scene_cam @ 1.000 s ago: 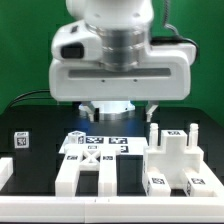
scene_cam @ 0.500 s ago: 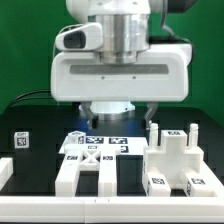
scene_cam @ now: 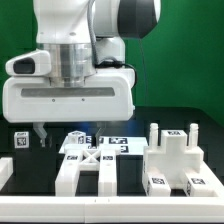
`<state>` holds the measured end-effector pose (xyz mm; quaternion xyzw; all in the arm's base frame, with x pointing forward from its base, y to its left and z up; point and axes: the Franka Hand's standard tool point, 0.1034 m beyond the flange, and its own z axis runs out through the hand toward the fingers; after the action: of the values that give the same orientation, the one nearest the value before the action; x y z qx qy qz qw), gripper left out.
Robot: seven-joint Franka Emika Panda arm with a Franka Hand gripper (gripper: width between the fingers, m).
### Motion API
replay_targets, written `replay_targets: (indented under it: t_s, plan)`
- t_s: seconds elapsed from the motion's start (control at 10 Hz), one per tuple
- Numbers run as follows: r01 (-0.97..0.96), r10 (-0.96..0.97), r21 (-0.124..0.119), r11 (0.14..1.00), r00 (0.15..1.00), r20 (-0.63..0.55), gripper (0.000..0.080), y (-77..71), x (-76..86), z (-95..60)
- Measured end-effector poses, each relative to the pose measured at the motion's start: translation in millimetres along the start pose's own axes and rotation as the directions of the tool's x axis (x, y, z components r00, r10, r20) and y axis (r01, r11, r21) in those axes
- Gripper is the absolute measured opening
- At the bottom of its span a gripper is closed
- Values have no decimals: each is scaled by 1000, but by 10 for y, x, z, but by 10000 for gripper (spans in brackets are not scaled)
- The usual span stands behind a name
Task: Assemble chair
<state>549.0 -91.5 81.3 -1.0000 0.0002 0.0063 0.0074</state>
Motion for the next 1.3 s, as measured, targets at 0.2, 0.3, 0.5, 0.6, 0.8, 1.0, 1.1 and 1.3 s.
replay_targets:
  t_s: [0.2,0.3,0.5,0.6,0.8,1.0,1.1,1.3]
  plan:
    - [2,-2,0,1000,1000,2,649,-12,-3,9]
    - [2,-2,0,1000,1000,2,649,-12,-3,10]
    - [18,-17,-4,1000,1000,13,649,54,-106,135]
    - [15,-15,-2,1000,999,33,649,78,-189,205]
    - [-13,13,-2,1000,999,41,649,29,-236,234]
    - [-6,6,-2,1000,999,42,649,30,-237,240]
    - [-6,6,0,1000,999,45,649,41,-245,247]
    - [-19,18,12,1000,997,71,649,118,-328,375]
